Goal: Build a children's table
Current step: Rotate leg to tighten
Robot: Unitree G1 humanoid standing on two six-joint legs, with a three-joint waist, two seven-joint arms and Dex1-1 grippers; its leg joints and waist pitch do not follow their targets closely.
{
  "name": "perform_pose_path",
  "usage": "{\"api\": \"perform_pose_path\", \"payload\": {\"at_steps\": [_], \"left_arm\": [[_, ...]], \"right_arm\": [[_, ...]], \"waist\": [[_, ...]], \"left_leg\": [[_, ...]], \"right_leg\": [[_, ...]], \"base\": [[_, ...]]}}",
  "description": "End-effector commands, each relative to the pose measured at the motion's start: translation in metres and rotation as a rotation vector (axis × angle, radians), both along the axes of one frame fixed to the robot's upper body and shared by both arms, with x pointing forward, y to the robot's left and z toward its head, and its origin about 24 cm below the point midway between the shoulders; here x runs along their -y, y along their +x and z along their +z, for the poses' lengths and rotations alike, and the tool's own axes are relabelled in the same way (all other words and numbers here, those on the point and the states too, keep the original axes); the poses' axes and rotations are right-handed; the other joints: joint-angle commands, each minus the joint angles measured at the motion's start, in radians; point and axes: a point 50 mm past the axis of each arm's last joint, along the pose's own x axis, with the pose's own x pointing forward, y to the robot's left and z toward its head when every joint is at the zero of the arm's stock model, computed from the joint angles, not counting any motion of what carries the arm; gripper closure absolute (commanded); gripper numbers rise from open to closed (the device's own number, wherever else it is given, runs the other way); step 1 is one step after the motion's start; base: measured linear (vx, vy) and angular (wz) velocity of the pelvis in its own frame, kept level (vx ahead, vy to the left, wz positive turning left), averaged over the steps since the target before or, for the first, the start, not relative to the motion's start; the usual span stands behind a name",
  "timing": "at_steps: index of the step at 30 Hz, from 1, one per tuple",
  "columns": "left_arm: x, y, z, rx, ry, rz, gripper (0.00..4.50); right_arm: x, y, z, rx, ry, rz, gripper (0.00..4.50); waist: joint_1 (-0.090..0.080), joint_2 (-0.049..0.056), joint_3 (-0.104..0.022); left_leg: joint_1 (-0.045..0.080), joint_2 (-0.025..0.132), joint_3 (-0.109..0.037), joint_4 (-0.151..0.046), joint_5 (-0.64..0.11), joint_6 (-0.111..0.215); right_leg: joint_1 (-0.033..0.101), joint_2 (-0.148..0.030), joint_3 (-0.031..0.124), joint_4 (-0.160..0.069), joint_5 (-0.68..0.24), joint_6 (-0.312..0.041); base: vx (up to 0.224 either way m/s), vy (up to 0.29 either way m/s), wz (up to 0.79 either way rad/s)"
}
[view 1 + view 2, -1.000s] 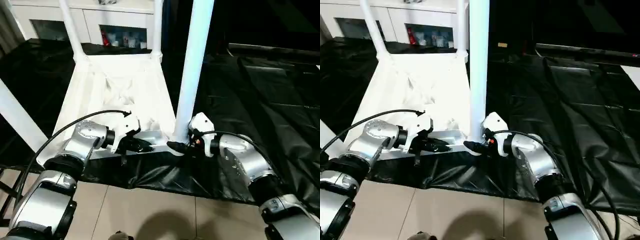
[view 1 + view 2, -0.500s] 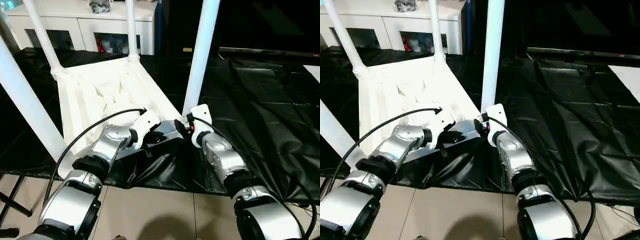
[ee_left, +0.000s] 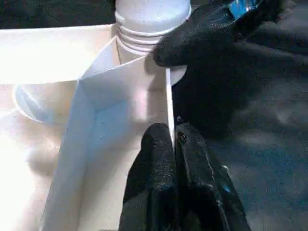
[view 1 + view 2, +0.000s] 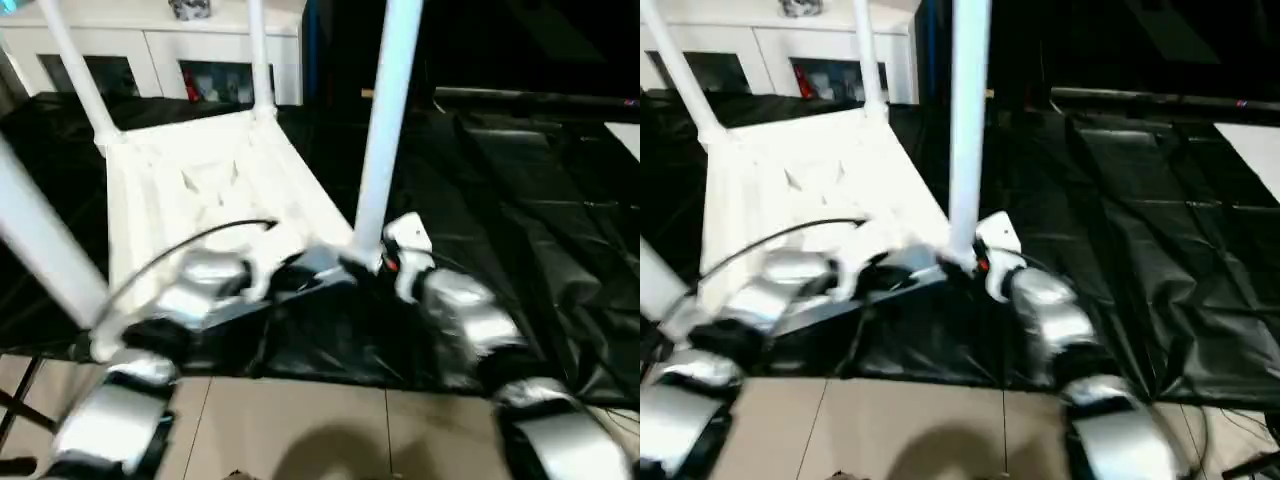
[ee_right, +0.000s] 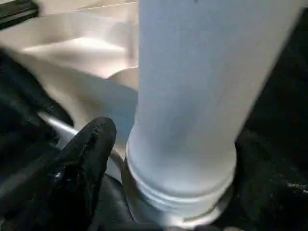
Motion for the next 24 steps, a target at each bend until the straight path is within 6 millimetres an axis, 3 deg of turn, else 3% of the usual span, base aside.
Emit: {"api": "perform_pose_path", "payload": {"at_steps": [1,3,4,6,10,13,14,16,18,24], "left_arm": [[0.01,-0.008,0.004,-0.023,-0.054,-0.142,4.5],[0.007,-0.008,0.005,-0.029,-0.048,-0.157,4.5],[0.005,-0.01,0.005,-0.04,-0.044,-0.172,4.5],[0.0,-0.011,0.004,-0.055,-0.028,-0.198,4.5],[-0.009,-0.014,0.003,-0.074,0.005,-0.232,4.5],[-0.015,-0.014,0.004,-0.078,0.022,-0.24,4.5],[-0.017,-0.013,0.006,-0.088,0.024,-0.242,4.5],[-0.018,-0.013,0.006,-0.092,0.029,-0.244,4.5],[-0.02,-0.012,0.007,-0.091,0.034,-0.243,4.5],[-0.02,-0.01,0.007,-0.082,0.02,-0.211,4.5]], "right_arm": [[-0.016,-0.011,0.002,-0.012,0.008,0.218,0.67],[-0.015,-0.011,0.004,-0.018,0.01,0.249,0.67],[-0.014,-0.011,0.005,-0.024,0.013,0.275,0.67],[-0.013,-0.011,0.008,-0.032,0.019,0.312,0.83],[-0.011,-0.011,0.011,-0.046,0.007,0.371,1.12],[-0.008,-0.012,0.012,-0.065,-0.021,0.431,1.37],[-0.007,-0.012,0.013,-0.068,-0.026,0.449,1.5],[-0.006,-0.012,0.013,-0.07,-0.025,0.453,1.68],[-0.007,-0.012,0.013,-0.077,-0.027,0.462,1.71],[-0.011,-0.009,0.01,-0.094,0.034,0.373,1.8]], "waist": [[0.012,-0.008,-0.068],[0.014,-0.007,-0.067],[0.023,-0.006,-0.07],[0.028,-0.007,-0.069],[0.035,-0.007,-0.065],[0.039,-0.013,-0.063],[0.039,-0.02,-0.062],[0.041,-0.016,-0.062],[0.04,-0.022,-0.061],[0.039,-0.019,-0.059]], "left_leg": [[0.007,0.032,-0.01,-0.057,-0.224,0.07],[0.008,0.032,-0.007,-0.055,-0.209,0.076],[0.015,0.034,-0.004,-0.053,-0.206,0.083],[0.013,0.035,-0.005,-0.054,-0.198,0.082],[0.018,0.036,-0.005,-0.059,-0.232,0.059],[0.019,0.037,-0.005,-0.06,-0.245,0.046],[0.019,0.038,-0.004,-0.061,-0.246,0.044],[0.019,0.038,-0.006,-0.063,-0.246,0.038],[0.018,0.038,-0.006,-0.063,-0.247,0.034],[0.017,0.037,-0.007,-0.064,-0.254,0.026]], "right_leg": [[0.046,-0.06,0.034,-0.064,-0.185,-0.245],[0.044,-0.057,0.035,-0.059,-0.138,-0.259],[0.042,-0.059,0.035,-0.055,-0.105,-0.278],[0.044,-0.058,0.032,-0.053,-0.097,-0.279],[0.041,-0.061,0.033,-0.058,-0.158,-0.268],[0.04,-0.063,0.034,-0.061,-0.204,-0.253],[0.04,-0.063,0.035,-0.062,-0.213,-0.249],[0.039,-0.065,0.035,-0.062,-0.229,-0.242],[0.04,-0.065,0.035,-0.062,-0.234,-0.239],[0.038,-0.067,0.036,-0.064,-0.257,-0.234]], "base": [[0.051,-0.011,0.0],[0.025,-0.005,0.0],[0.0,0.0,0.0],[0.0,0.0,0.0],[0.0,0.0,0.0],[0.0,0.0,0.0],[0.0,0.0,0.0],[0.0,0.0,0.0],[0.0,0.0,0.0],[0.0,0.0,0.0]]}}
